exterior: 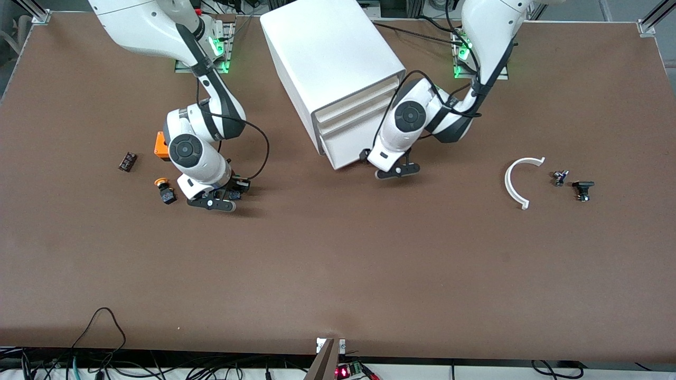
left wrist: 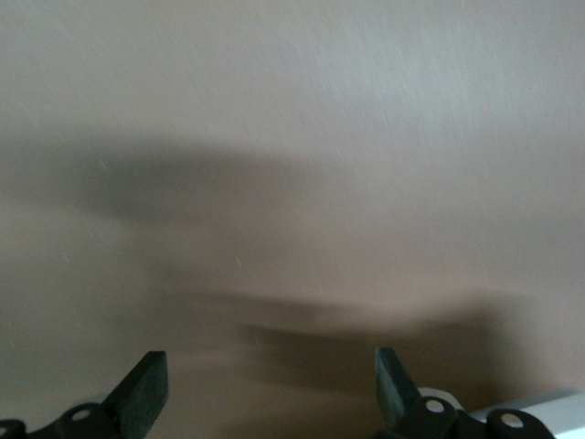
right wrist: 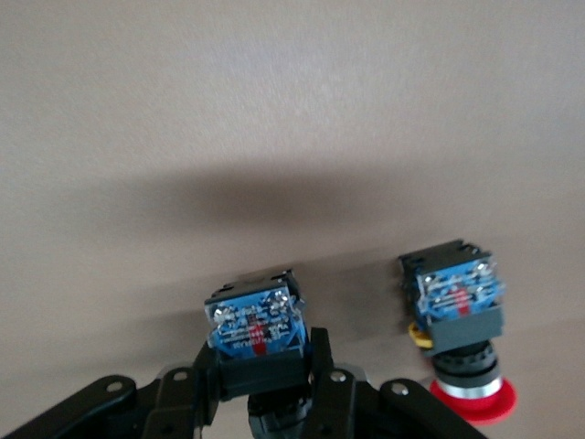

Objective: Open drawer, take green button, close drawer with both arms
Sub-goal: 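Lower the green button beside the red button and open the right gripper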

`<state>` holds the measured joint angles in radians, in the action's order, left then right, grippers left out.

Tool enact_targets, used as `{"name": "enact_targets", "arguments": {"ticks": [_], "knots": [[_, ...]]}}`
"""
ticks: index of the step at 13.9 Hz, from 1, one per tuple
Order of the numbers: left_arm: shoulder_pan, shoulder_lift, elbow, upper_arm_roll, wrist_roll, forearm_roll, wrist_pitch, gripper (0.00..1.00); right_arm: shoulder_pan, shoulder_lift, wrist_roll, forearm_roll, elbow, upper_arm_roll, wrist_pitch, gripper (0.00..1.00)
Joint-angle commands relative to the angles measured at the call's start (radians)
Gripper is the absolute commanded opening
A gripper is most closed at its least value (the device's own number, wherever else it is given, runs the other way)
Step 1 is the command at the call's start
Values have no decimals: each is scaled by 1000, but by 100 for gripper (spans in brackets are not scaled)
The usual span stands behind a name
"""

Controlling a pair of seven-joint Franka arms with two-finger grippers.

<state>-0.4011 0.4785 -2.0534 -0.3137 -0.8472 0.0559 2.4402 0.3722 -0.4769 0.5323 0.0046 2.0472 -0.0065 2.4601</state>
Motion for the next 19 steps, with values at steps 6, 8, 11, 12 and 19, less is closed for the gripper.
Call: {"name": "enact_targets", "arguments": {"ticks": [6, 8, 11, 12, 19], "knots": [[4, -46, -51, -76, 7, 12, -27, 100, 63, -29, 115, -11, -1, 5, 86, 40], [4, -51, -53, -84, 7, 12, -27, 100, 62, -25, 126, 0, -5, -1, 86, 100], [10, -57, -59, -99, 7, 12, -26, 100, 60, 0, 132, 1, -61, -16, 39, 100], [24, -66, -59, -99, 7, 12, -27, 100, 59, 17, 135, 1, -83, -18, 1, 100], [289, -210, 13, -97, 11, -2, -18, 100, 45, 64, 196, 0, -321, -30, -367, 100]]}}
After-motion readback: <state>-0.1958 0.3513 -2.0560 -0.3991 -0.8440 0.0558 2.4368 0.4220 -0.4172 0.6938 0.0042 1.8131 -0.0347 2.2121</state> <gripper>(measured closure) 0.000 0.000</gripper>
